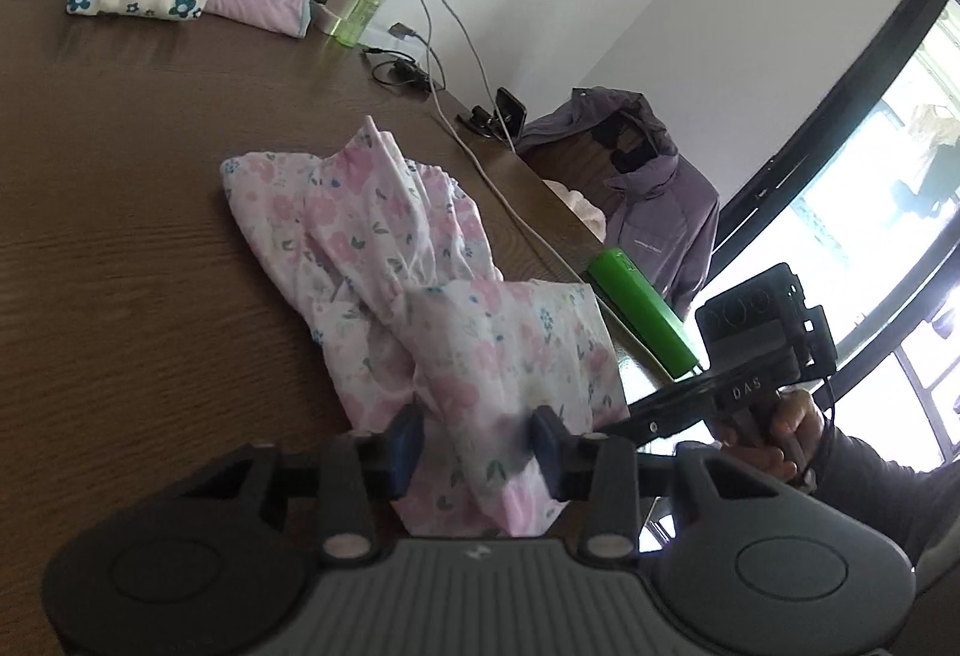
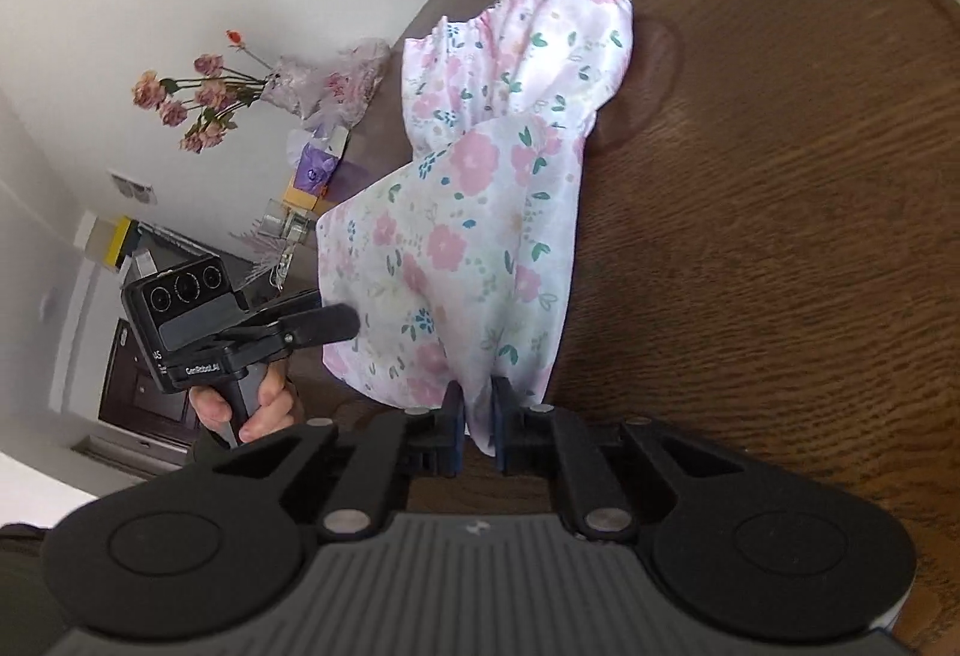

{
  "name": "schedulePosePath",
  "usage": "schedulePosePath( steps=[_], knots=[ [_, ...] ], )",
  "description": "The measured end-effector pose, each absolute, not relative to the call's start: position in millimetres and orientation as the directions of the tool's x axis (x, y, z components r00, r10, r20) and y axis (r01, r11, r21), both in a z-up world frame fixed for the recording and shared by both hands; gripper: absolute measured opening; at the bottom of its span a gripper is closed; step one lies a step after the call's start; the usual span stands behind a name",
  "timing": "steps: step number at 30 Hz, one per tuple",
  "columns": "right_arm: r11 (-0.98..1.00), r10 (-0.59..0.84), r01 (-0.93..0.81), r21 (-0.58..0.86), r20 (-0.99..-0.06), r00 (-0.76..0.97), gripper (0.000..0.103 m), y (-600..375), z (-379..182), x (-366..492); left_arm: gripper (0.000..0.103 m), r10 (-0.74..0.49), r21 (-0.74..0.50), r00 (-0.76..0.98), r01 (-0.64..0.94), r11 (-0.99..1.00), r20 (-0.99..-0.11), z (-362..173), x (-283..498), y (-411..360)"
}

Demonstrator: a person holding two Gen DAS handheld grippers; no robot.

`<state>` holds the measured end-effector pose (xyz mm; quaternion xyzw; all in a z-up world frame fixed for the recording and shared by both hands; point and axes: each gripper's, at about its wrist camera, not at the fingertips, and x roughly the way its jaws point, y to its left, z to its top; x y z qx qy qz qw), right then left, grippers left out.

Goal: Fold clothes

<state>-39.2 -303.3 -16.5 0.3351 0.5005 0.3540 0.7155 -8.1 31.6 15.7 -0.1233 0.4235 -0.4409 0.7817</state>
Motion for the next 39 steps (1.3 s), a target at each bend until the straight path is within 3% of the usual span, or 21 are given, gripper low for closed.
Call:
schedulePosePath(
  steps=[2,6,9,11,12,15,18,22,24,26,27,28,29,30,31,32,34,39],
  knots=[
    [0.546,0.827,-0.166,0.821,-0.496,0.267,0.012,-302,-12,-41,0.019,-0.786,-0.565,0.261,0.574,0.593,-0.560,12,-4,25],
    [0.621,0.776,-0.279,0.732,-0.526,0.347,0.032,-305,15,-54,0.019,-0.803,-0.635,0.252,0.505,0.585,-0.540,-3,4,30],
    [0.760,0.634,-0.309,0.571,-0.550,0.544,0.032,-308,38,-64,0.021,-0.809,-0.658,0.260,0.478,0.582,-0.527,-7,6,34],
    [0.831,0.543,-0.337,0.442,-0.518,0.661,0.024,-302,53,-71,0.021,-0.805,-0.658,0.270,0.469,0.589,-0.528,-5,6,31],
    [0.843,0.533,-0.374,0.388,-0.503,0.680,0.013,-293,58,-73,0.021,-0.804,-0.660,0.275,0.464,0.591,-0.527,-5,6,31],
    [0.843,0.538,-0.435,0.317,-0.512,0.669,0.007,-267,56,-67,0.020,-0.798,-0.662,0.285,0.448,0.600,-0.531,-5,8,28],
    [0.892,0.446,-0.393,0.224,-0.579,0.682,0.007,-247,41,-52,0.025,-0.783,-0.656,0.319,0.428,0.622,-0.534,-3,8,28],
    [0.904,0.418,-0.376,0.202,-0.601,0.681,0.007,-238,25,-46,0.029,-0.748,-0.536,0.391,0.526,0.660,-0.537,20,-10,44],
    [0.904,0.419,-0.373,0.208,-0.600,0.681,0.007,-239,24,-46,0.038,-0.781,-0.503,0.399,0.605,0.618,-0.479,32,-27,52],
    [0.903,0.422,-0.379,0.203,-0.595,0.685,0.007,-239,23,-46,0.071,-0.802,-0.471,0.392,0.659,0.587,-0.451,33,-42,48],
    [0.903,0.421,-0.381,0.201,-0.594,0.685,0.007,-239,23,-46,0.072,-0.801,-0.448,0.390,0.677,0.584,-0.455,30,-48,42],
    [0.902,0.421,-0.383,0.198,-0.594,0.686,0.007,-239,23,-45,0.070,-0.799,-0.424,0.387,0.695,0.581,-0.460,26,-54,36],
    [0.902,0.421,-0.383,0.198,-0.595,0.685,0.007,-239,23,-45,0.061,-0.785,-0.407,0.383,0.695,0.592,-0.487,22,-57,30],
    [0.903,0.419,-0.382,0.197,-0.596,0.685,0.007,-239,23,-45,0.050,-0.773,-0.411,0.370,0.685,0.602,-0.515,17,-58,24],
    [0.904,0.418,-0.381,0.196,-0.597,0.685,0.007,-239,23,-44,0.032,-0.762,-0.426,0.366,0.662,0.616,-0.534,13,-57,23],
    [0.905,0.416,-0.379,0.194,-0.598,0.685,0.007,-239,23,-44,0.024,-0.754,-0.449,0.368,0.631,0.633,-0.544,8,-55,25],
    [0.909,0.402,-0.380,0.171,-0.600,0.692,0.007,-236,24,-46,0.026,-0.758,-0.495,0.367,0.591,0.637,-0.538,2,-52,32],
    [0.914,0.385,-0.376,0.151,-0.610,0.692,0.007,-234,25,-45,0.013,-0.737,-0.425,0.378,0.633,0.647,-0.560,8,-66,34]
  ],
)
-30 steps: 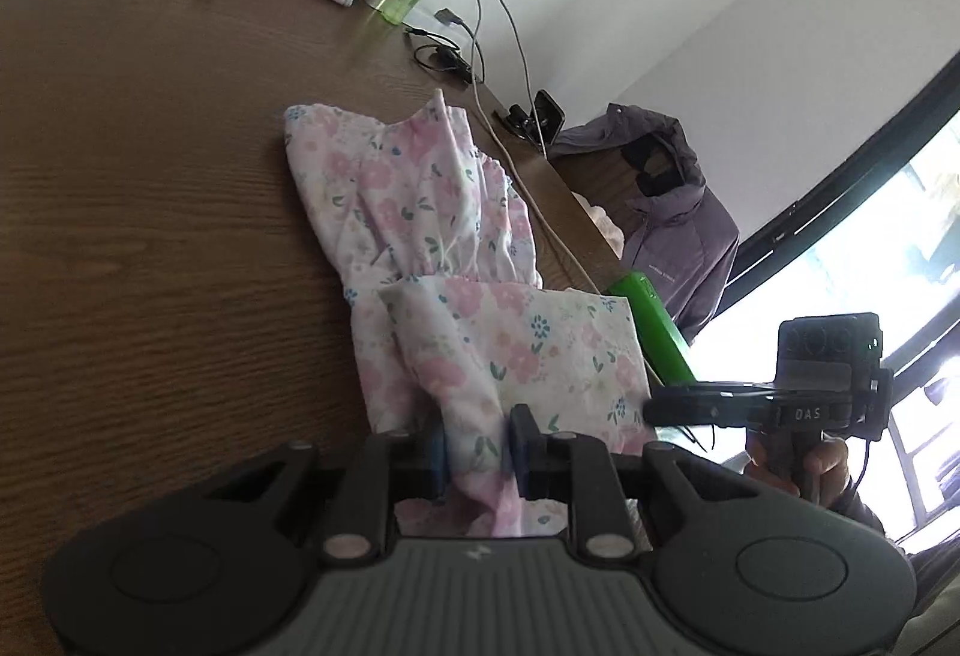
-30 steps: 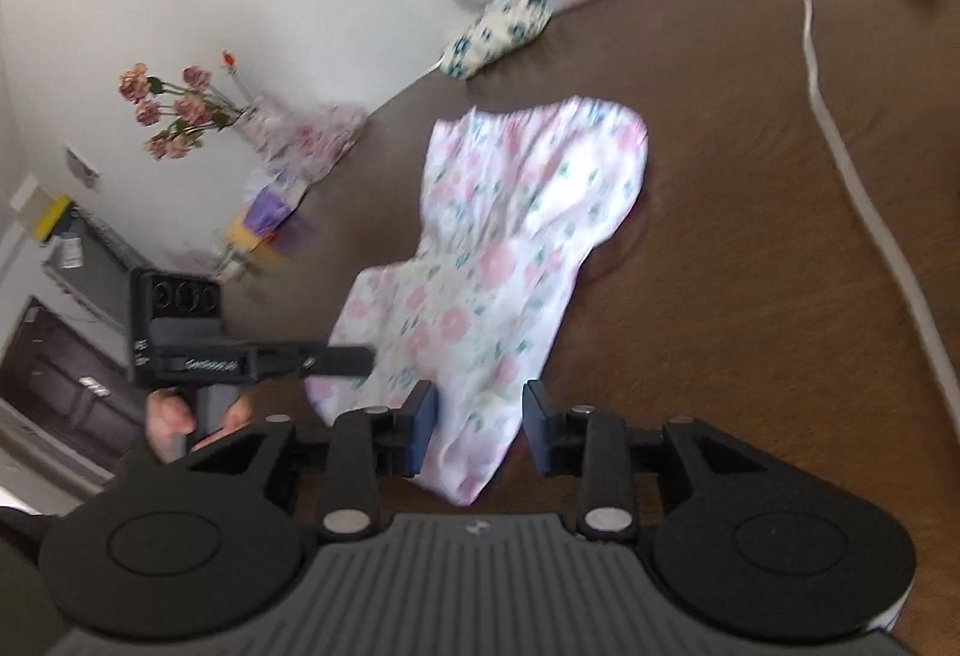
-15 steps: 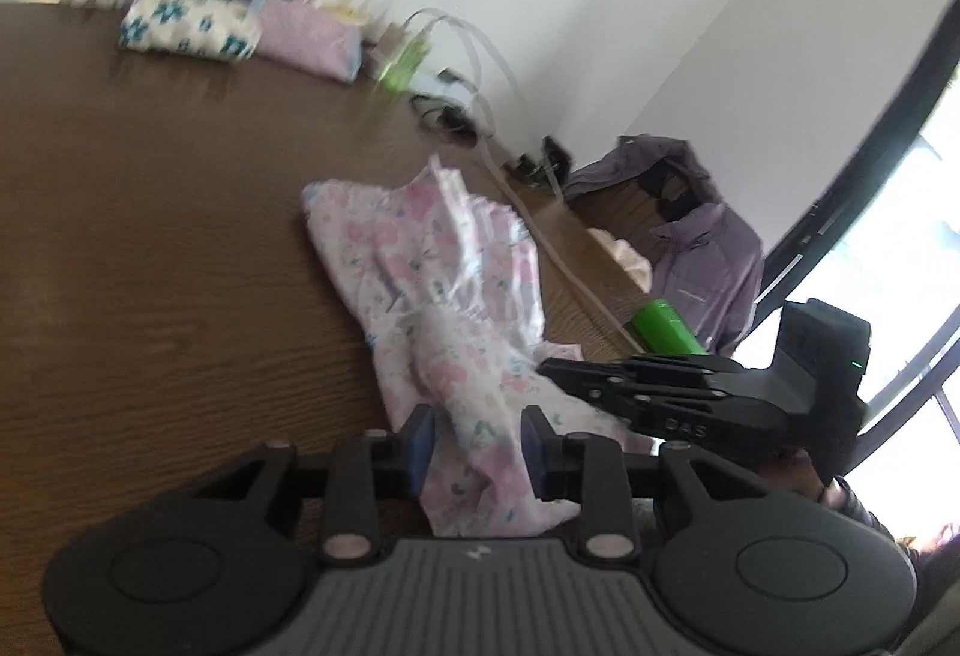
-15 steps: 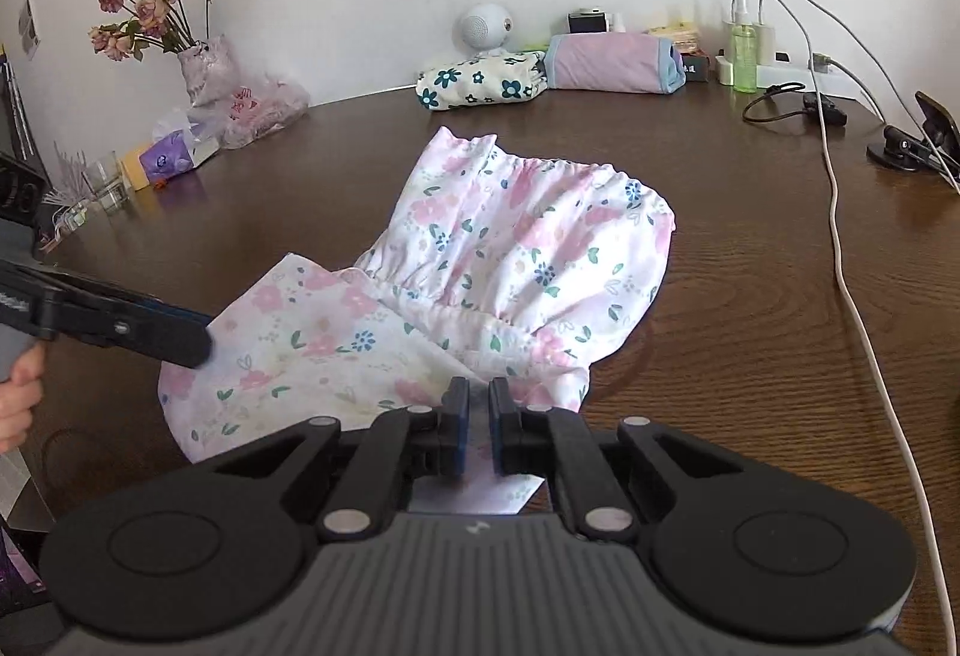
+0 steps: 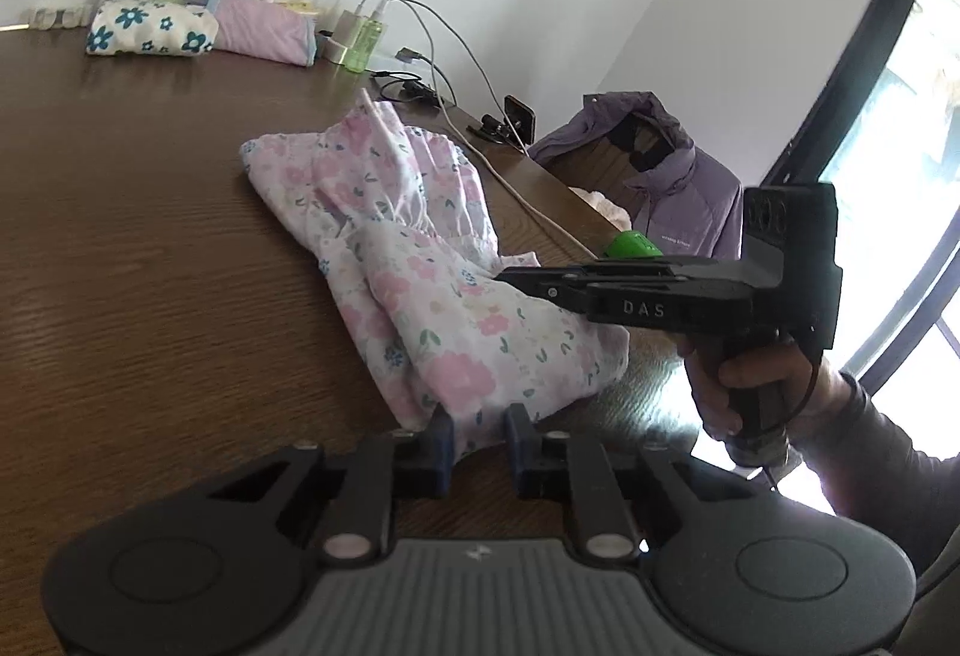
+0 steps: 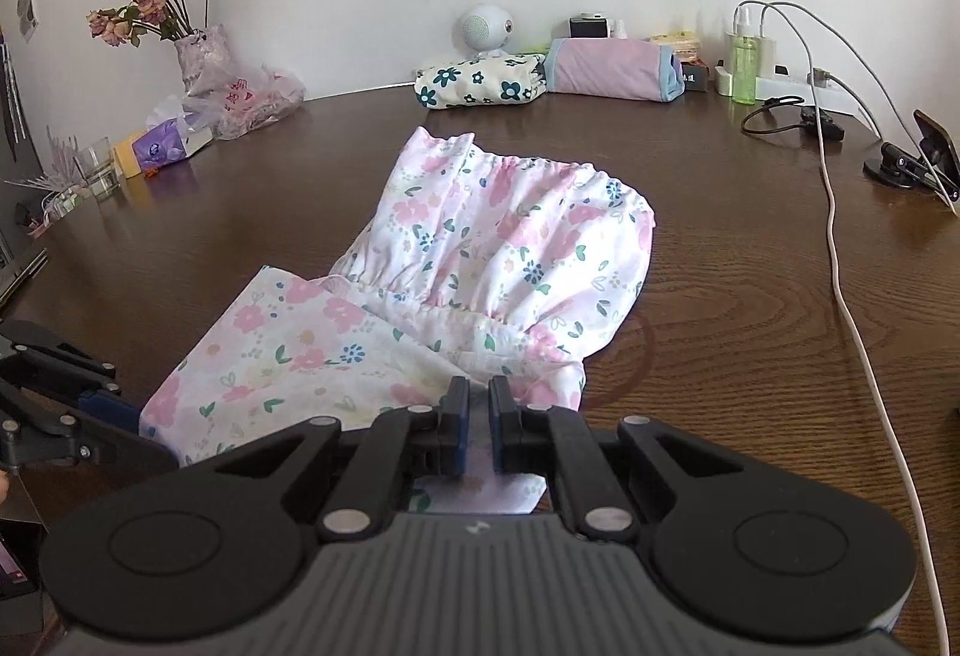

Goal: Fold clothes

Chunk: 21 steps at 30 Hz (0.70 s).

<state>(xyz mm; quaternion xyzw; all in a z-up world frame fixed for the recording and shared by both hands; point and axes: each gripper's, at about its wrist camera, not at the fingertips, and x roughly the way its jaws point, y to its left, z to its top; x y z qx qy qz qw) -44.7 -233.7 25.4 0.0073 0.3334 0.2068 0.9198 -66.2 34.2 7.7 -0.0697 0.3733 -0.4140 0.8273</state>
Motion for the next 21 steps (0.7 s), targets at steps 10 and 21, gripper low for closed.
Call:
schedulePosePath(
  steps=[10,21],
  knots=[
    [0.909,0.396,-0.397,0.124,-0.556,0.731,0.008,-236,50,-57,0.022,-0.761,-0.402,0.450,0.658,0.637,-0.467,44,-73,58],
    [0.904,0.389,-0.421,0.069,-0.539,0.747,0.008,-220,53,-83,0.015,-0.555,-0.230,0.568,0.543,0.808,-0.608,16,-22,-24]
  ],
)
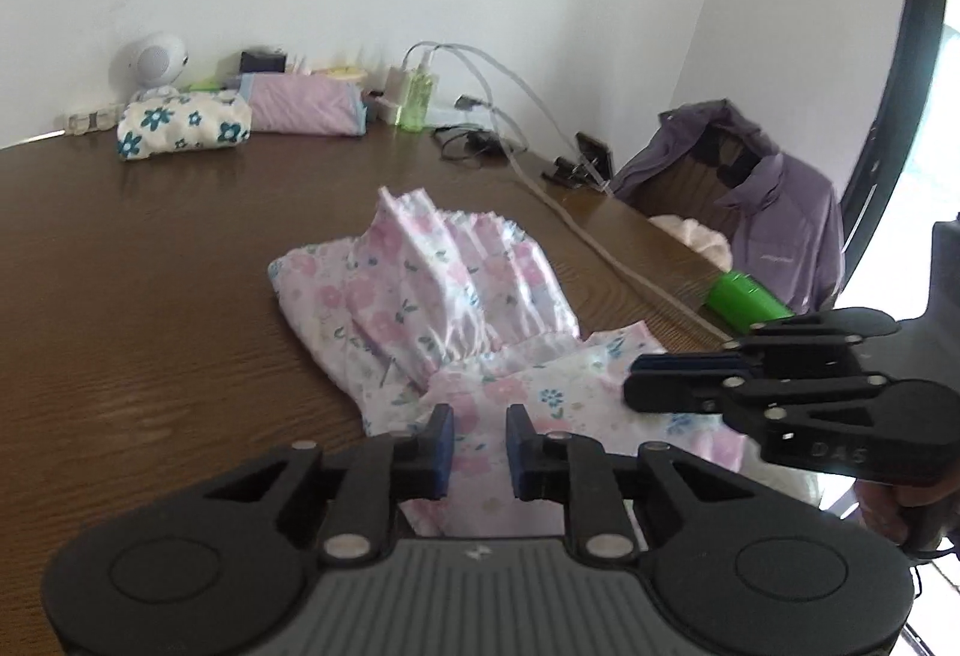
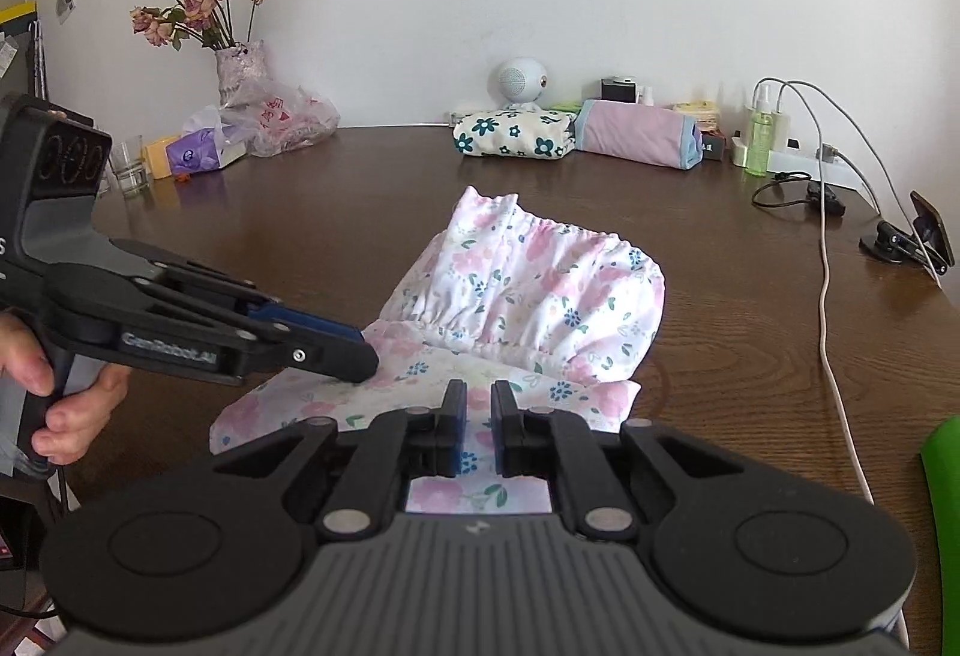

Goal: Fold clothes

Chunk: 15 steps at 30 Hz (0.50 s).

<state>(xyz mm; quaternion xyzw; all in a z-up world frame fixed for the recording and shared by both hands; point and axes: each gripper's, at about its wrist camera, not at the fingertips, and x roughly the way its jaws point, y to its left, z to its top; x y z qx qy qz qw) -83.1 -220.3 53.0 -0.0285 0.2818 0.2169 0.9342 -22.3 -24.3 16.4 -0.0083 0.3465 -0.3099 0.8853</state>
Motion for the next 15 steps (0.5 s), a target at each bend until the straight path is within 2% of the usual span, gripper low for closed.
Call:
schedulePosePath(
  steps=[4,7,10,12,13,15],
  knots=[
    [0.878,0.430,-0.475,0.054,-0.522,0.737,0.008,-212,51,-90,0.015,-0.543,-0.226,0.566,0.534,0.814,-0.620,10,-21,-24],
    [0.873,0.428,-0.484,0.056,-0.564,0.707,0.008,-207,42,-89,0.016,-0.531,-0.203,0.570,0.538,0.818,-0.627,10,-22,-26],
    [0.874,0.448,-0.472,0.115,-0.567,0.691,0.008,-214,27,-85,0.013,-0.507,-0.172,0.590,0.531,0.830,-0.628,20,-24,-28],
    [0.872,0.454,-0.475,0.120,-0.560,0.692,0.008,-214,25,-85,0.018,-0.528,-0.128,0.626,0.568,0.813,-0.574,35,-37,-33],
    [0.871,0.455,-0.478,0.117,-0.560,0.692,0.008,-214,25,-85,0.025,-0.571,-0.132,0.617,0.609,0.782,-0.541,44,-44,-37],
    [0.863,0.481,-0.482,0.153,-0.542,0.689,0.008,-221,30,-88,0.027,-0.627,-0.167,0.581,0.650,0.741,-0.519,52,-50,-47]
  ],
)
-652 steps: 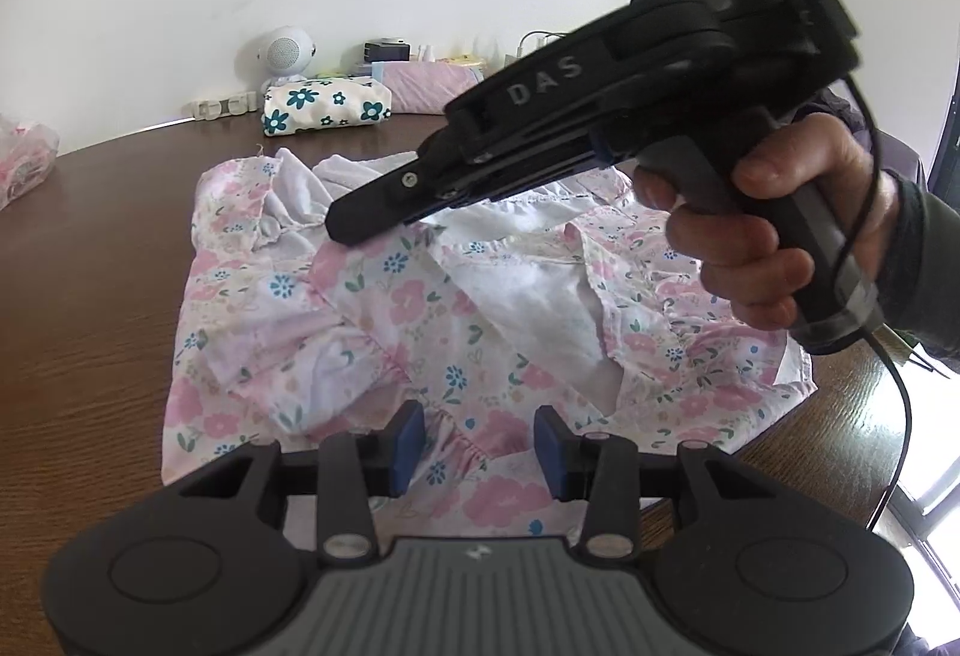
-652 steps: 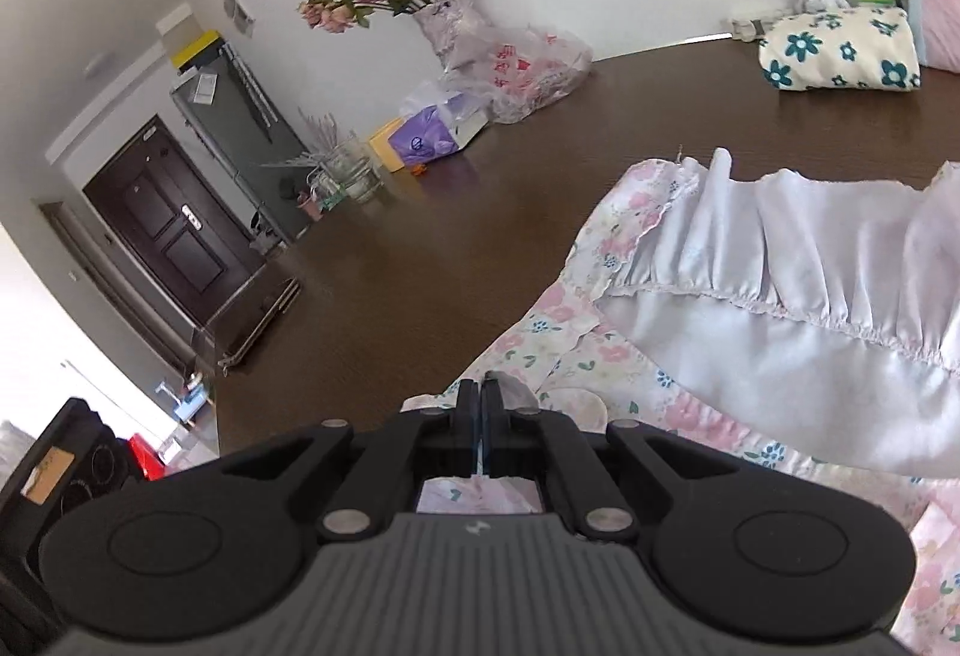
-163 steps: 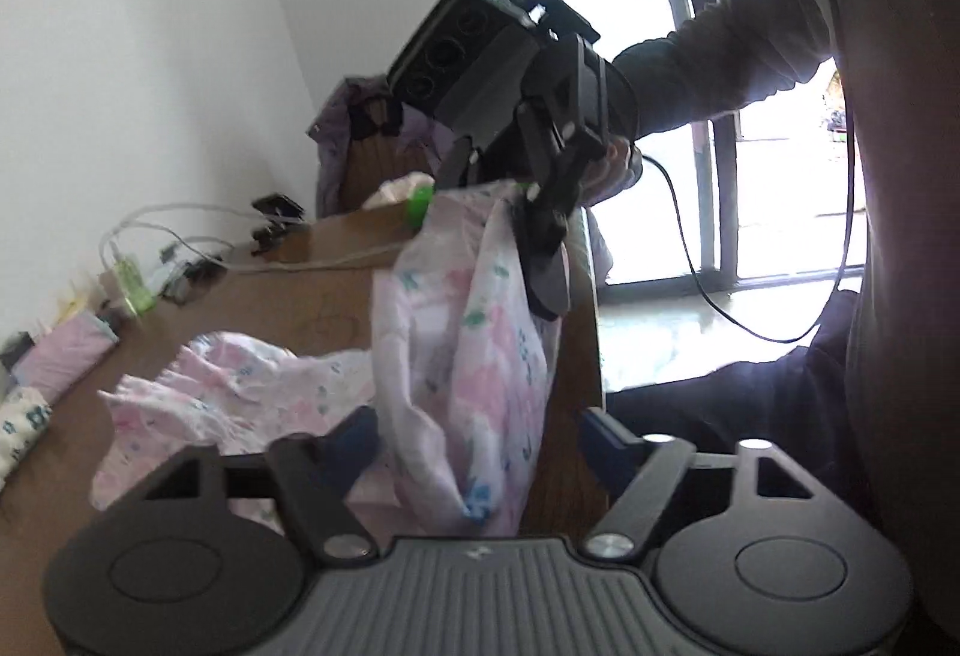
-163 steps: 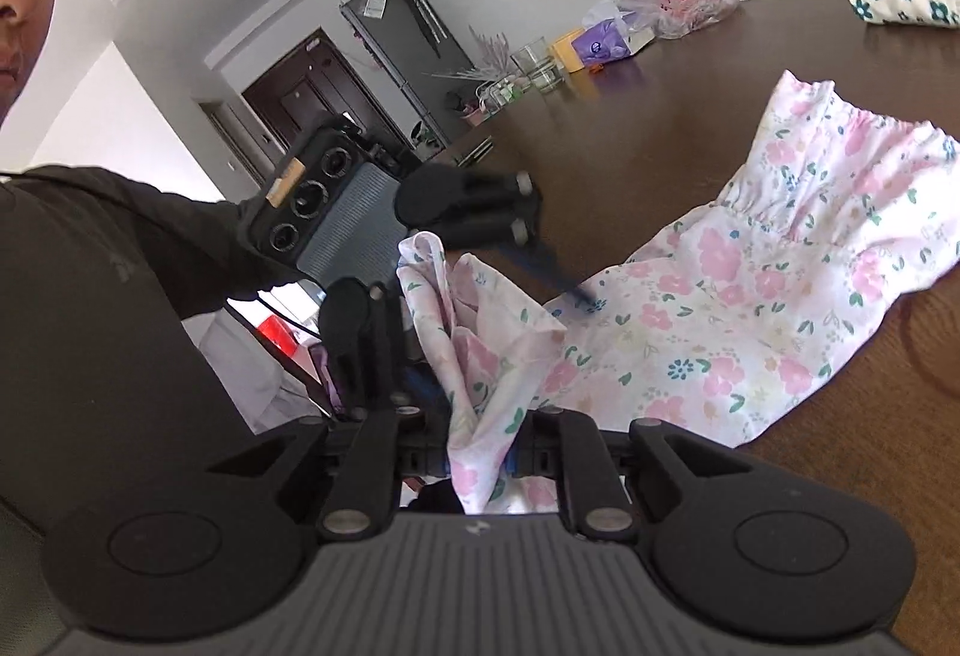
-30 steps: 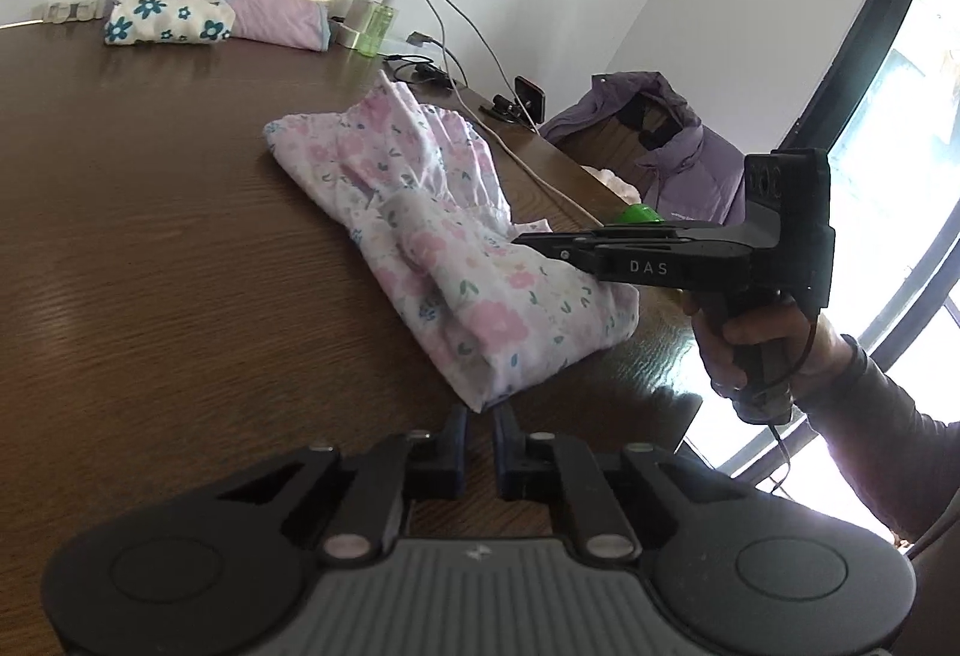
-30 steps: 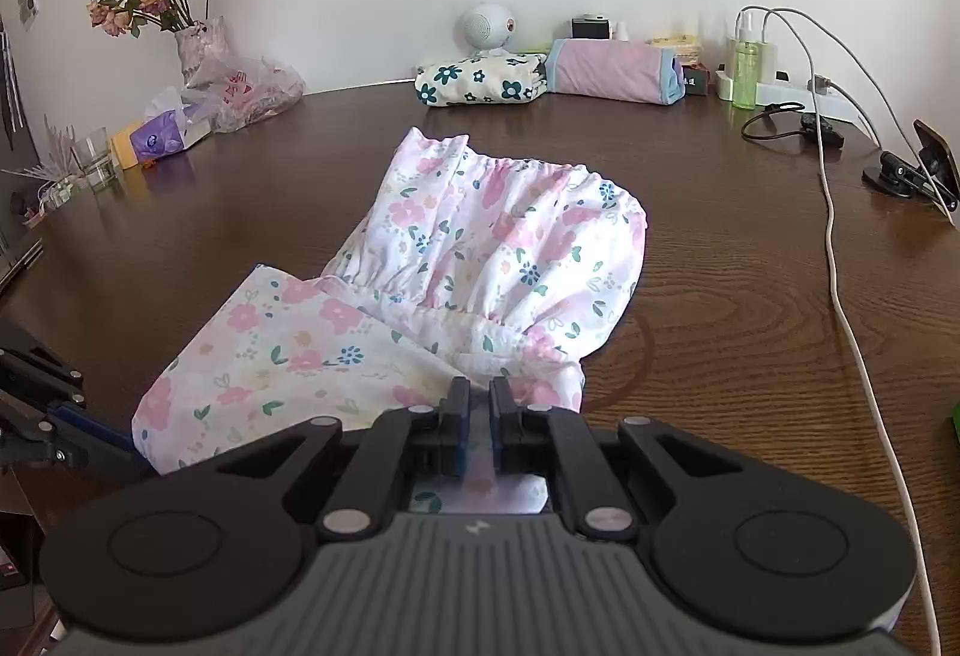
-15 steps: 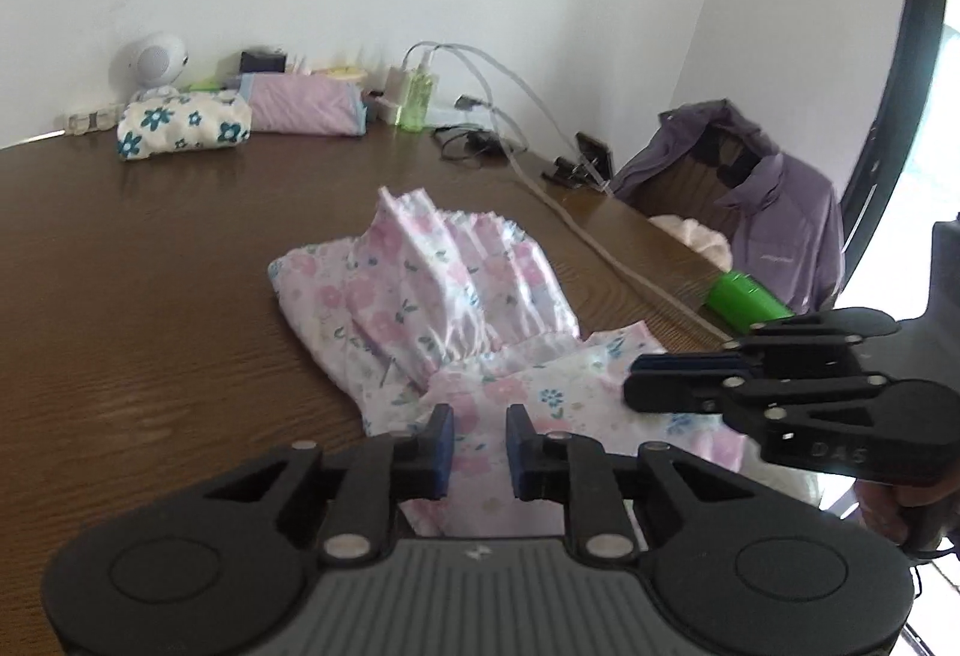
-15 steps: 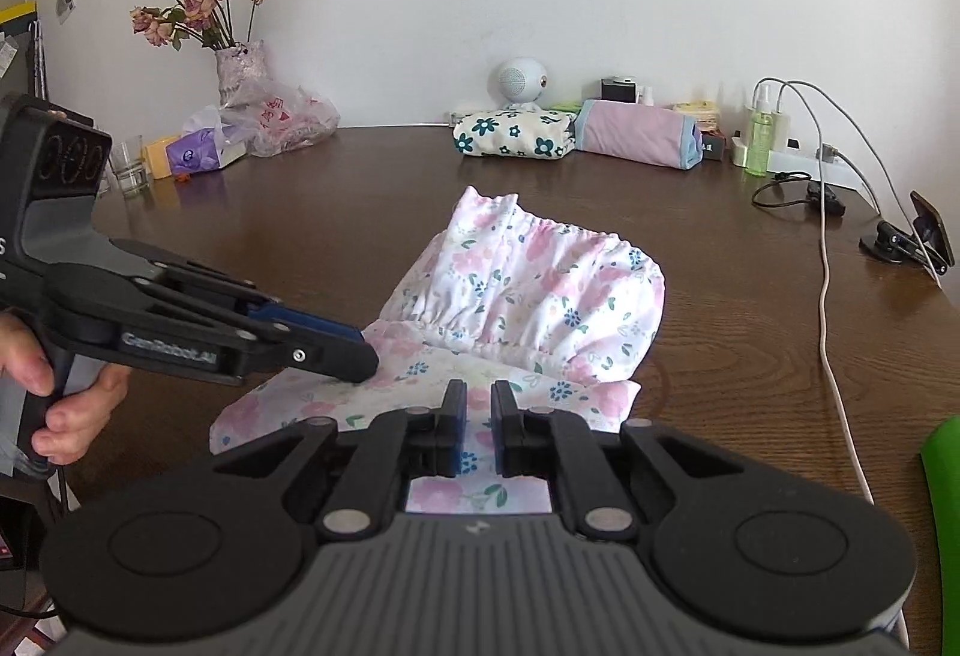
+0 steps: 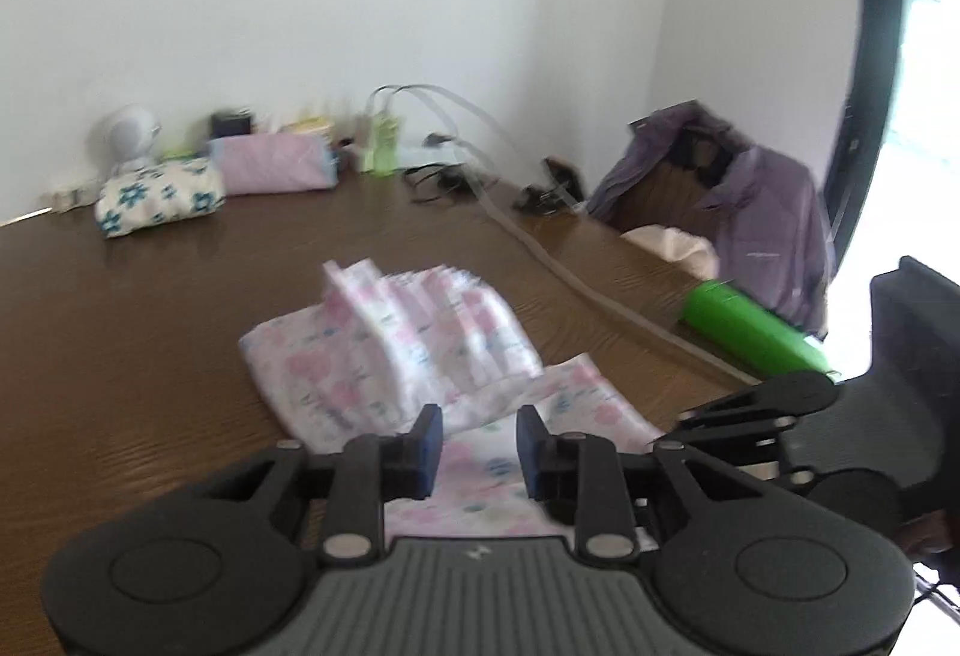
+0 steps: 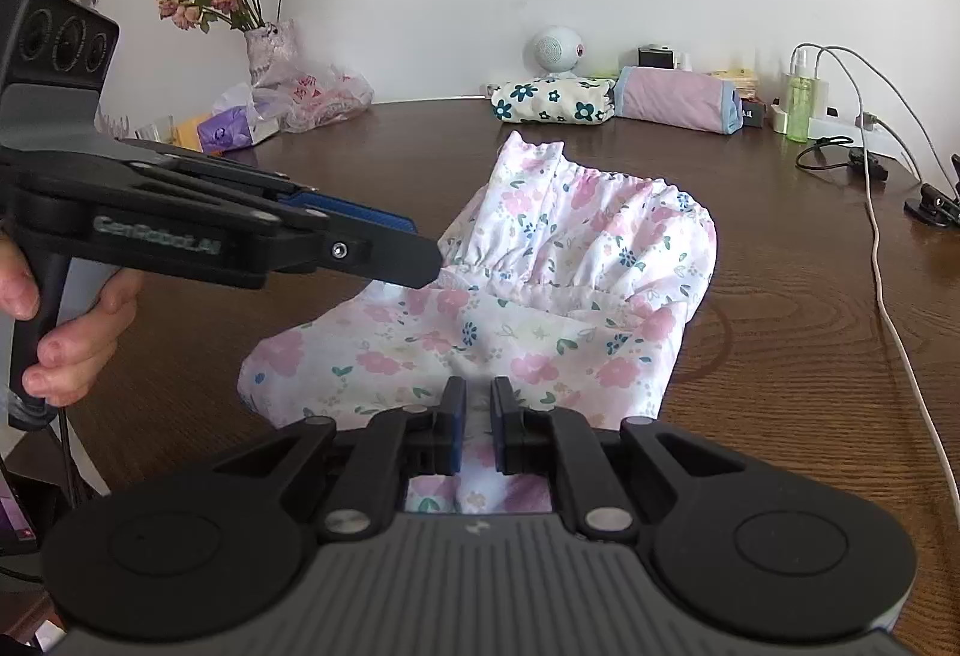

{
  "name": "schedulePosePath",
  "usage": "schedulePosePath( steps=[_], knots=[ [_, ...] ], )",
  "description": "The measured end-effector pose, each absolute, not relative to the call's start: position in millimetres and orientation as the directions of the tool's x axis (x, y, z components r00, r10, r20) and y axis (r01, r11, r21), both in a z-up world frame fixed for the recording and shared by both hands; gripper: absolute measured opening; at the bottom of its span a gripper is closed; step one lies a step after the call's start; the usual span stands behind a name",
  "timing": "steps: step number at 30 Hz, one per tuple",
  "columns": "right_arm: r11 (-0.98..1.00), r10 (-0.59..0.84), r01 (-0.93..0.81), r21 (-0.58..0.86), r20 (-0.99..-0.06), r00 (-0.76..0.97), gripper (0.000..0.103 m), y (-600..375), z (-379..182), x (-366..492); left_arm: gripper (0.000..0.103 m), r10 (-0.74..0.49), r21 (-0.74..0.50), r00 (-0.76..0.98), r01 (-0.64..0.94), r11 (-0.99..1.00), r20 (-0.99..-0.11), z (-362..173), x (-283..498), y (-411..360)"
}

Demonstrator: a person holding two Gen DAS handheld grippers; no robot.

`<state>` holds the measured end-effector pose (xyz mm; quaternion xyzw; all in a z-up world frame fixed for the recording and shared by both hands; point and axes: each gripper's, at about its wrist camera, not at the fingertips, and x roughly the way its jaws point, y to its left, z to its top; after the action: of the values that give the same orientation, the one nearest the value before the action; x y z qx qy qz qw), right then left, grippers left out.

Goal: Fold clothes

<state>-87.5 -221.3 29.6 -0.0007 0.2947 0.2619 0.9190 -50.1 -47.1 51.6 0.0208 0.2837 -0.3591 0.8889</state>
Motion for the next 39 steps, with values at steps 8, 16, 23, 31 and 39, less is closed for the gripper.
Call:
schedulePosePath(
  steps=[8,16,23,31,39],
  knots=[
    [0.754,0.654,-0.512,0.412,-0.389,0.649,0.063,-327,38,-131,0.029,-0.570,-0.133,0.528,0.650,0.748,-0.629,19,-46,-62],
    [0.633,0.757,-0.715,0.296,-0.431,0.492,0.060,-289,24,-113,0.036,-0.600,-0.191,0.502,0.646,0.739,-0.622,12,-40,-38],
    [0.575,0.798,-0.742,0.344,-0.434,0.418,0.030,-271,9,-111,0.035,-0.653,-0.282,0.412,0.663,0.693,-0.636,12,-23,-14],
    [0.577,0.795,-0.735,0.357,-0.454,0.403,0.001,-285,10,-120,0.034,-0.637,-0.226,0.387,0.709,0.668,-0.667,14,-26,-20],
    [0.598,0.784,-0.720,0.351,-0.443,0.435,0.002,-307,22,-132,0.034,-0.654,-0.247,0.394,0.702,0.668,-0.646,12,-28,-16]
  ],
)
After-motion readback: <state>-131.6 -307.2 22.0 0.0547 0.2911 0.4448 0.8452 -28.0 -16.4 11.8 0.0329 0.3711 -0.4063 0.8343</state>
